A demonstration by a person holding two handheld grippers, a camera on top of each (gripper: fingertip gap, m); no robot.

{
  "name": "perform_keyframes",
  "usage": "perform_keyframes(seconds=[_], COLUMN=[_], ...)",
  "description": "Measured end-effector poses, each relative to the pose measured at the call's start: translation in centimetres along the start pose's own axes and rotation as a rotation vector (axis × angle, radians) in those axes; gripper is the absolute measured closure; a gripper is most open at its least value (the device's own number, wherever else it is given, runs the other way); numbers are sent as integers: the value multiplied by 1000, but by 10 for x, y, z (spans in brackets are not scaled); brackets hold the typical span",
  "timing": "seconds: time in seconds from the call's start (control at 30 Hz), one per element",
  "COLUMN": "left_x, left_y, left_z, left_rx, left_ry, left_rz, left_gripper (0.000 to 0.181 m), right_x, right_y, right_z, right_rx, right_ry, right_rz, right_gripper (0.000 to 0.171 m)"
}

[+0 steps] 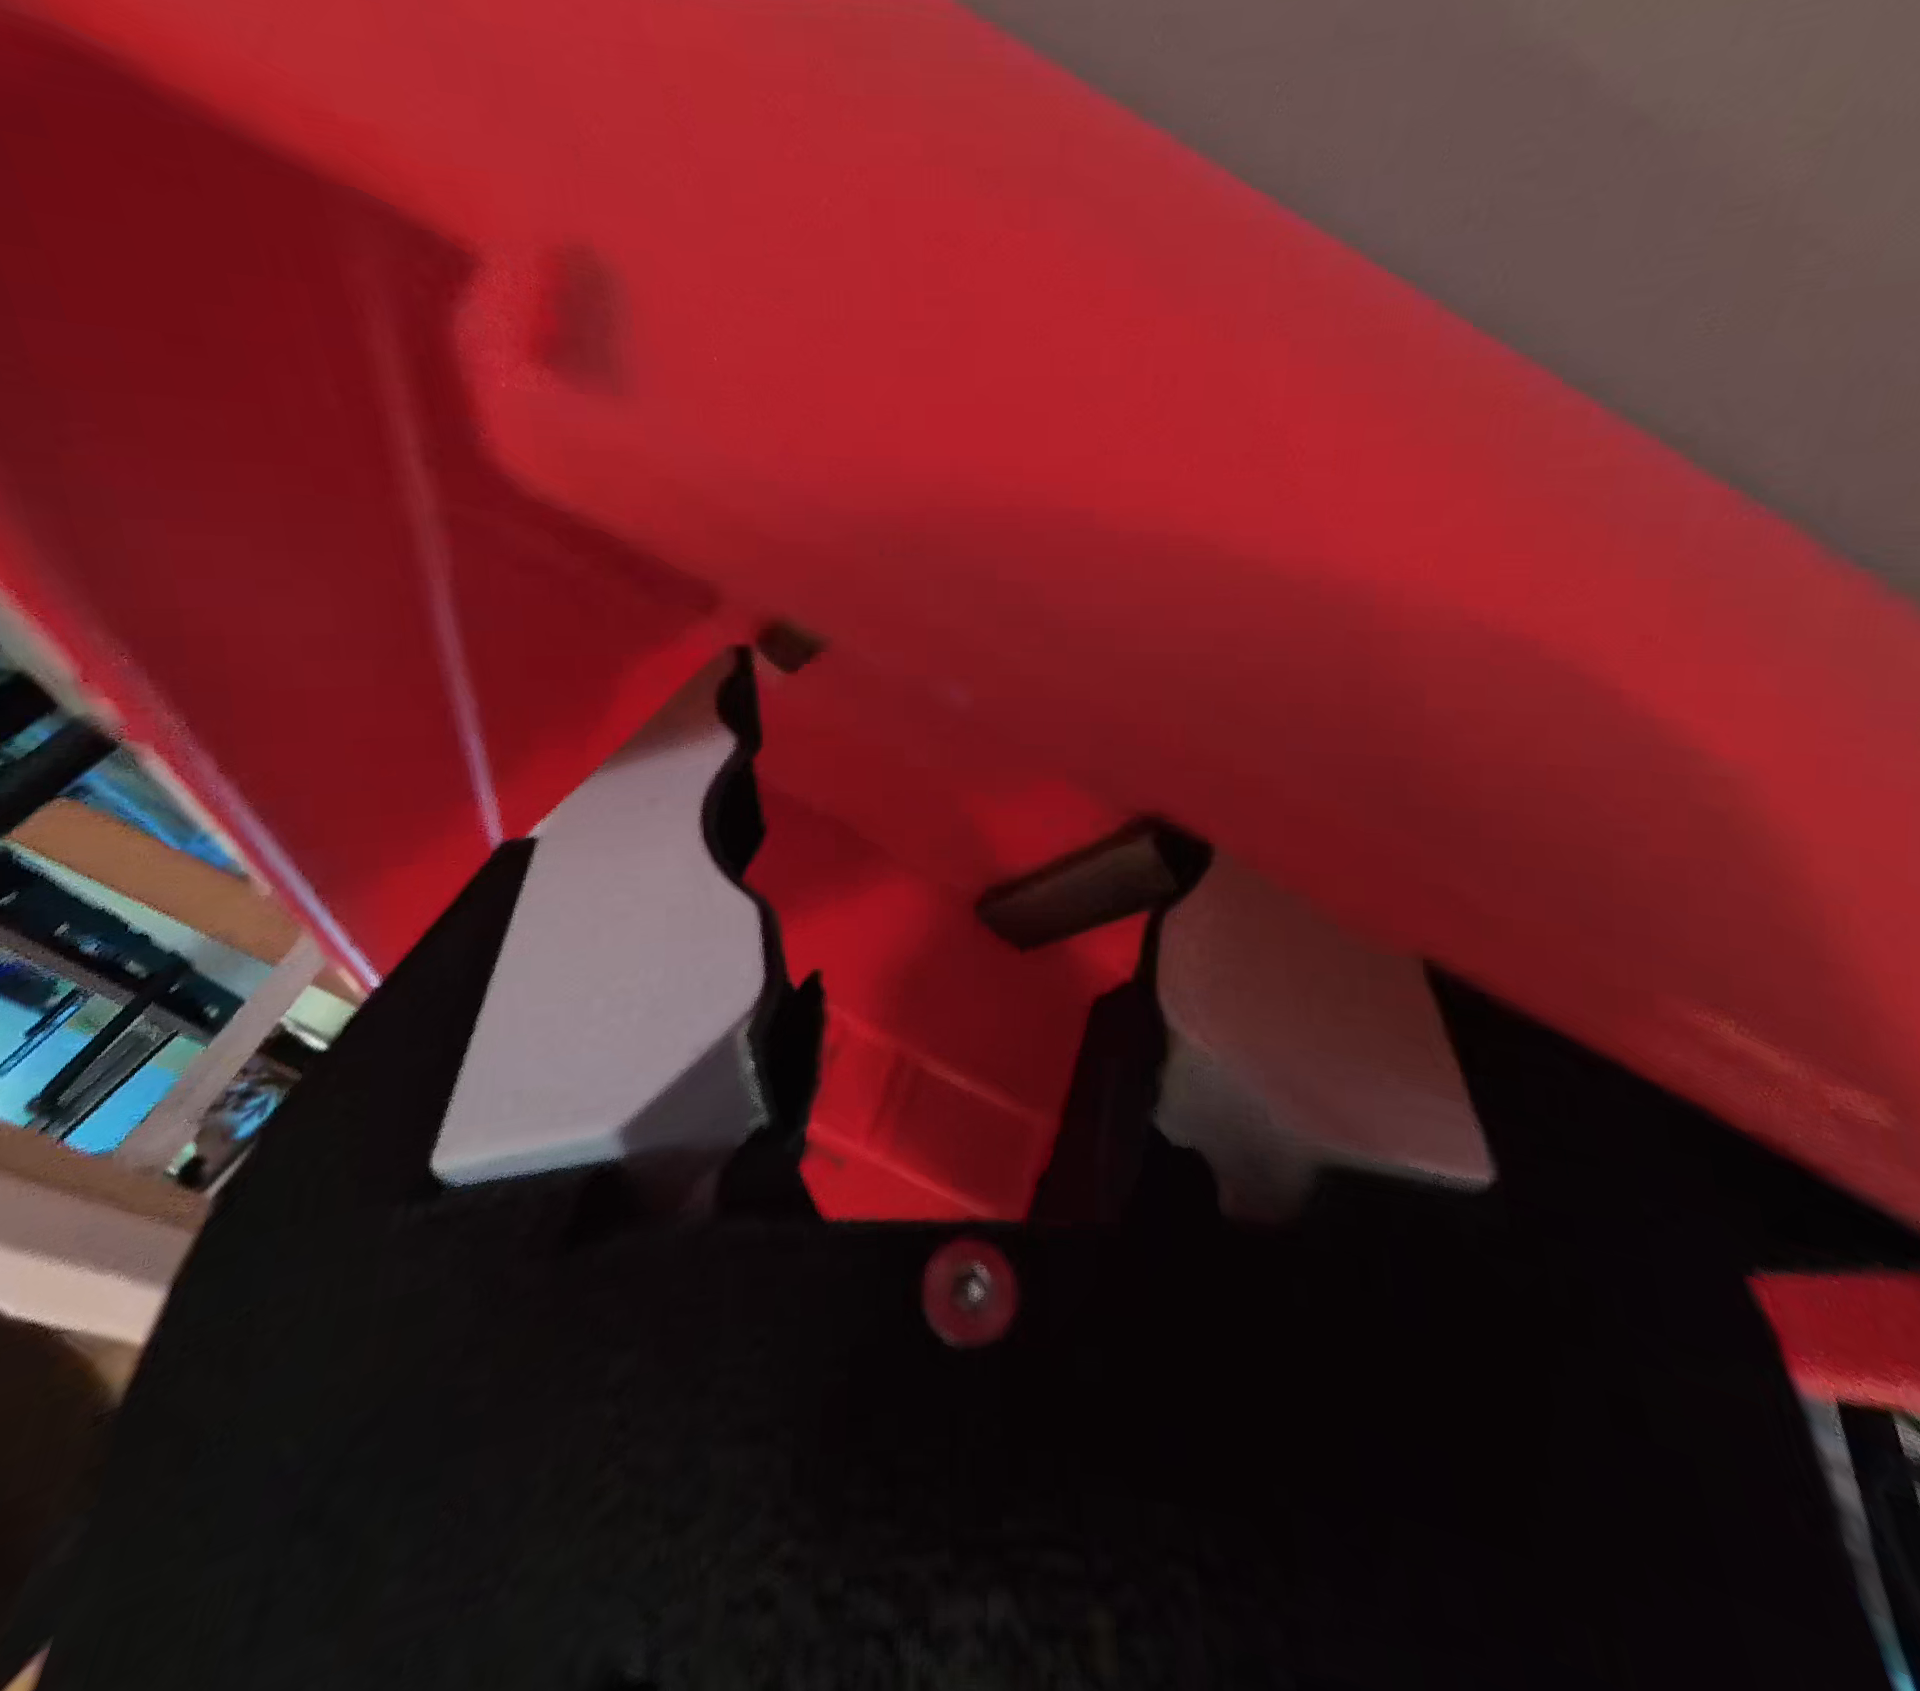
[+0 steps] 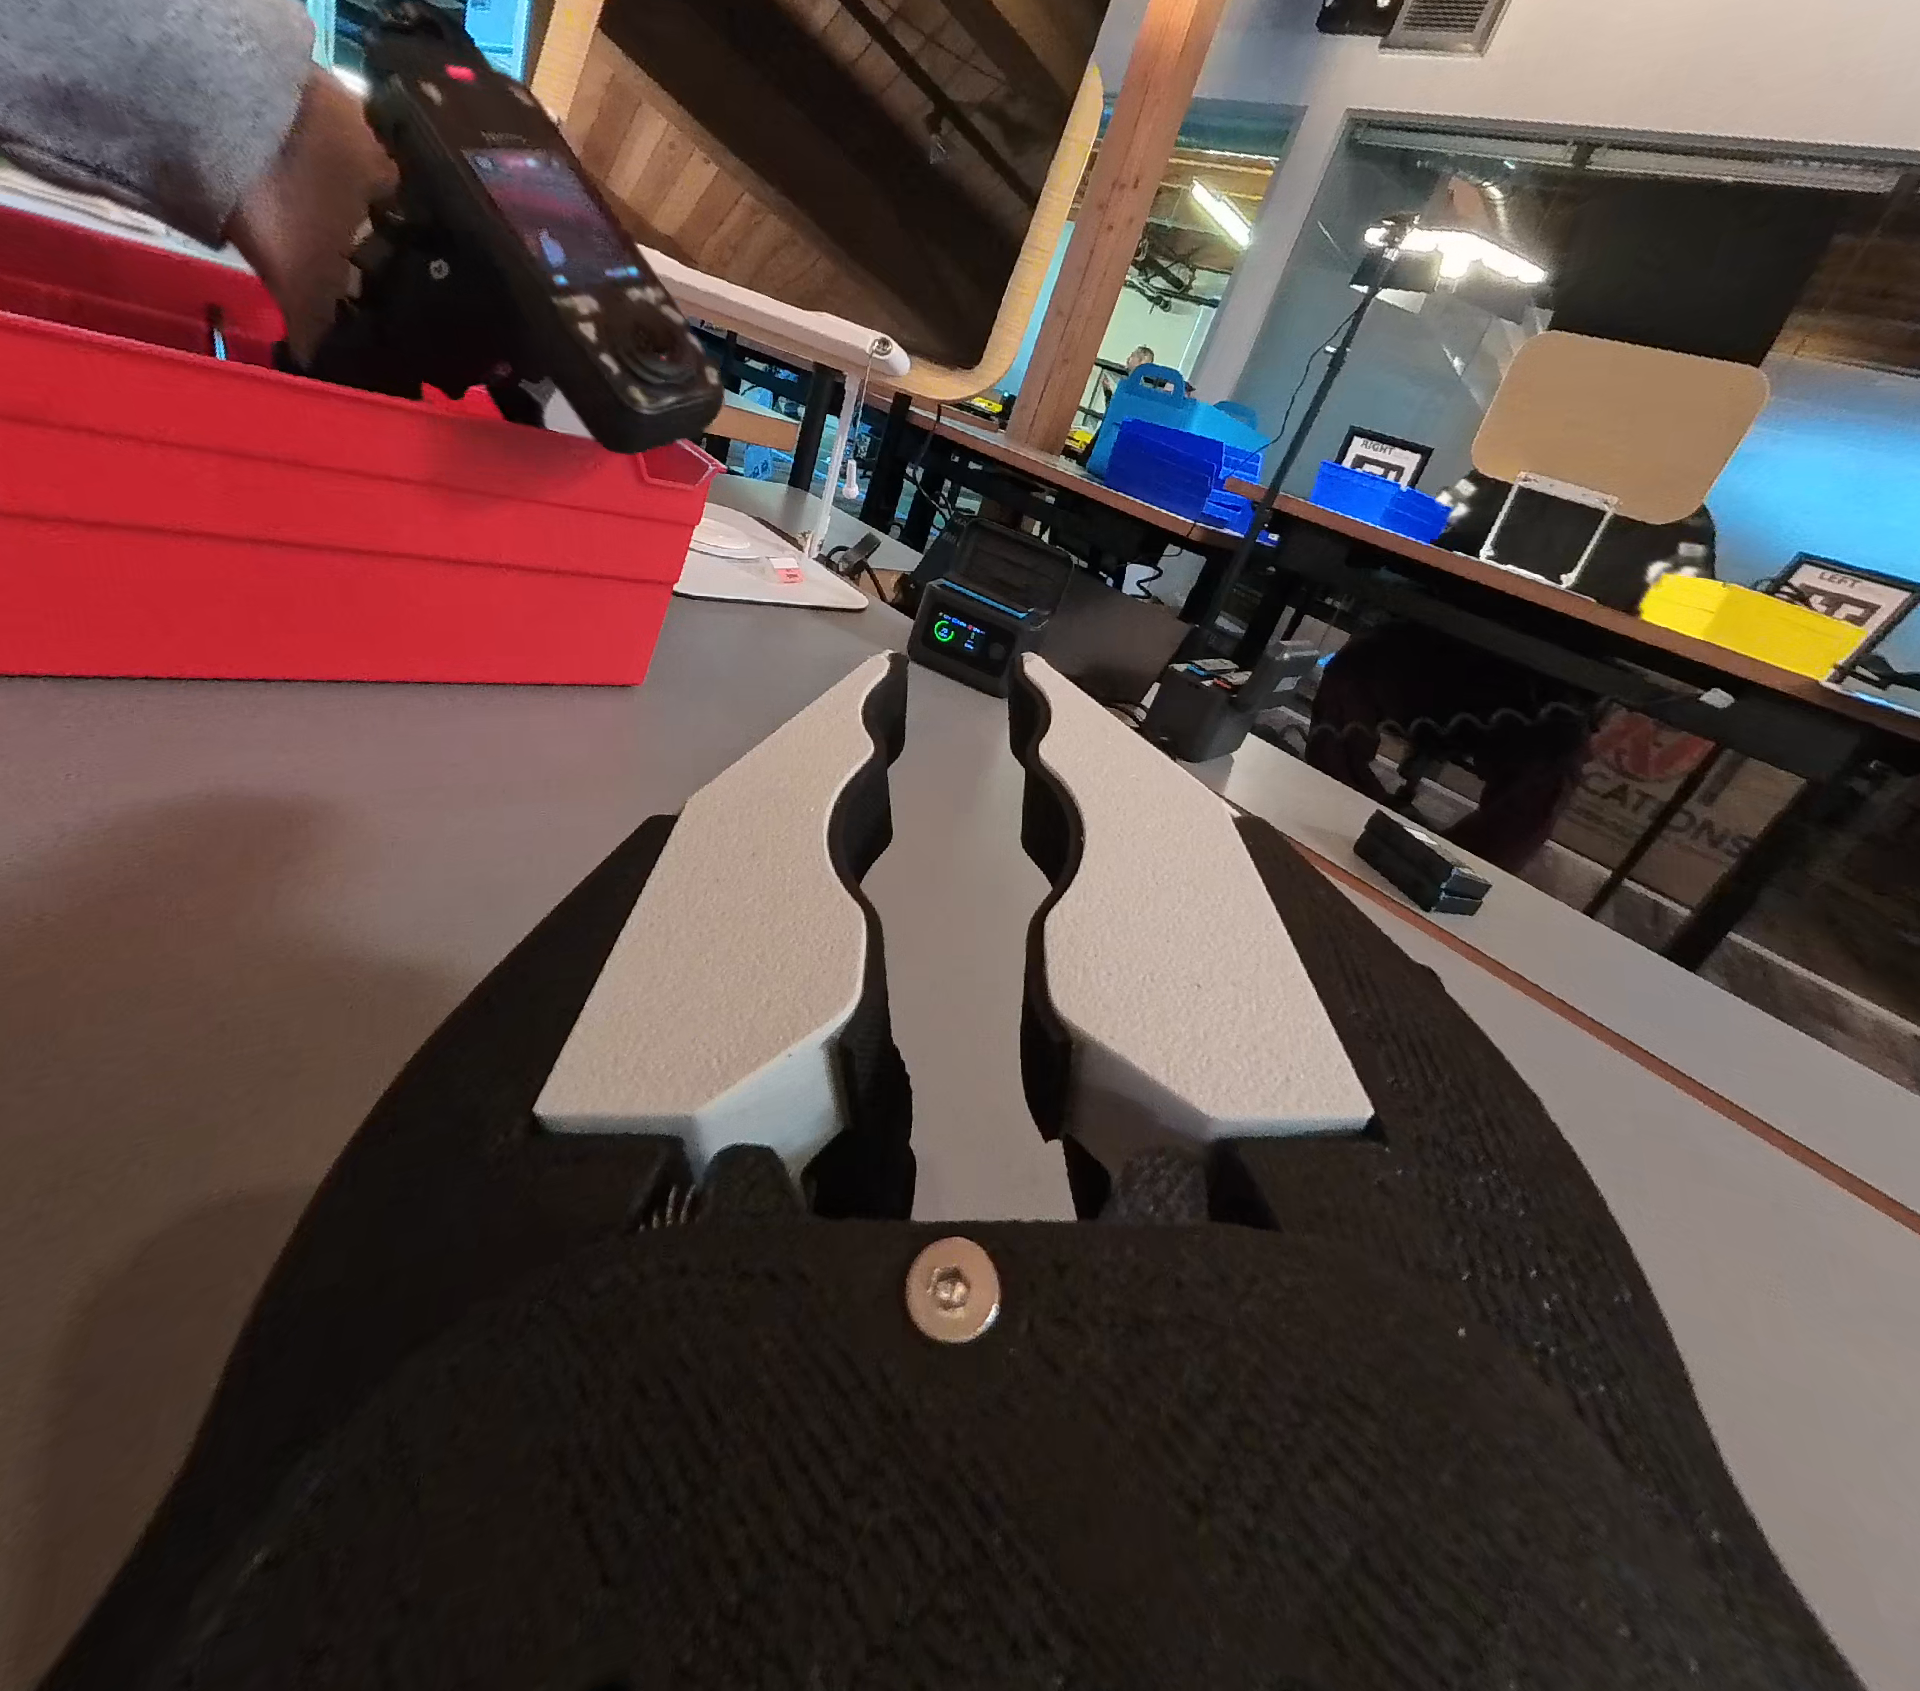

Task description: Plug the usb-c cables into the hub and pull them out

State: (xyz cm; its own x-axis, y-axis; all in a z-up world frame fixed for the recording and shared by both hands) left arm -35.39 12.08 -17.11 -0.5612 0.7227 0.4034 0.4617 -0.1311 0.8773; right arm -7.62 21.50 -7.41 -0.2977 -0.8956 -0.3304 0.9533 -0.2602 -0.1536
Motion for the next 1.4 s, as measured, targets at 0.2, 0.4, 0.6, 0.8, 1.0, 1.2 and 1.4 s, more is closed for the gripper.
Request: perform_keyframes(seconds=[0.2,0.4,0.6,0.8,1.0,1.2,1.4], left_x=[21,20,0,0,8,-5,-7], left_y=[-11,-3,3,0,15,7,4], left_z=[-11,-27,-42,-27,18,37,36], left_rx=[27,-80,-113,-198,-419,-391,-278], left_ry=[113,217,155,121,-99,-178,-274], left_rz=[92,-95,-261,-207,-4,-107,-174], left_gripper=[125,113,118,121,130,143,148], right_x=[0,0,1,1,1,1,2], right_y=[0,0,0,0,0,0,-1], right_z=[0,0,0,0,0,0,0], right_rx=[-2,-1,1,1,1,2,3], right_ry=[-3,-1,4,-1,-2,-2,-2], right_rz=[1,3,6,6,7,11,13], right_gripper=[154,154,154,154,154,154,154])
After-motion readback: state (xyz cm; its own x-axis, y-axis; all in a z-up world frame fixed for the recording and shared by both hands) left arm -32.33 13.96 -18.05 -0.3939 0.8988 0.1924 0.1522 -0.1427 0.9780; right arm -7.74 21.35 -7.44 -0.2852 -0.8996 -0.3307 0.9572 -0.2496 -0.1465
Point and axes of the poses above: each gripper's, where its closed fingertips meet, y back along the fingers, z out of its top, x = y × z across the jaws, the point moved 1 cm from there along y, back along the fingers, and after that the axes turned 4 degrees about z, right-handed, at the moved point
